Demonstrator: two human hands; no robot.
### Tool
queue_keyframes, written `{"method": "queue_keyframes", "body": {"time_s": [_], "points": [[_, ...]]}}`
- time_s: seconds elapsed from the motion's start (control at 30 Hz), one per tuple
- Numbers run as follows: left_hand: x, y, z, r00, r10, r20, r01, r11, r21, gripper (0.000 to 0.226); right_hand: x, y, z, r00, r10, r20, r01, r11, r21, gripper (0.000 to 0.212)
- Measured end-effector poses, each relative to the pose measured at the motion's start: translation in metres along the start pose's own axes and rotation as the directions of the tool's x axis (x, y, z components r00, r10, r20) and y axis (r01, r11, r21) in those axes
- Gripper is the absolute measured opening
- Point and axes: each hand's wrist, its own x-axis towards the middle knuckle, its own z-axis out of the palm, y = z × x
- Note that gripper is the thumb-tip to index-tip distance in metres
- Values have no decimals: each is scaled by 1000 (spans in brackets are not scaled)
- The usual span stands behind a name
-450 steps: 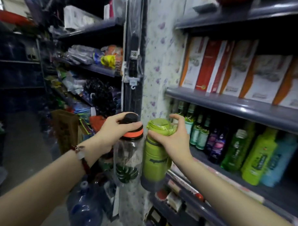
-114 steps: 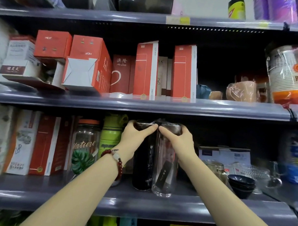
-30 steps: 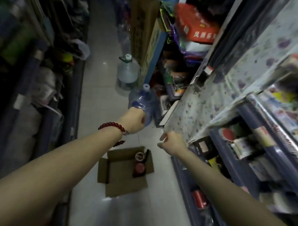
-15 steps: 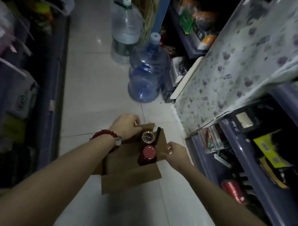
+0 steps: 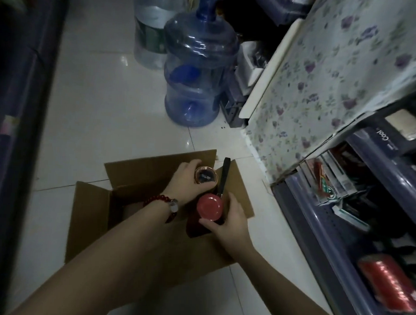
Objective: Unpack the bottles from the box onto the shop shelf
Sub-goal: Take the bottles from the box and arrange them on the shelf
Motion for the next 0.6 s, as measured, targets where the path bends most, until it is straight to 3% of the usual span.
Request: {"method": "queue_keyframes", "body": {"time_s": [0.27,0.6], "points": [[34,-31,44,998,36,-58,-45,987,-153,91,13,16,38,989,-85,-125,79,996,-50,111],[43,-44,43,969,87,-232,-112,989,-94,81,19,22,44,968,-79,-236,98,993,71,92]]}}
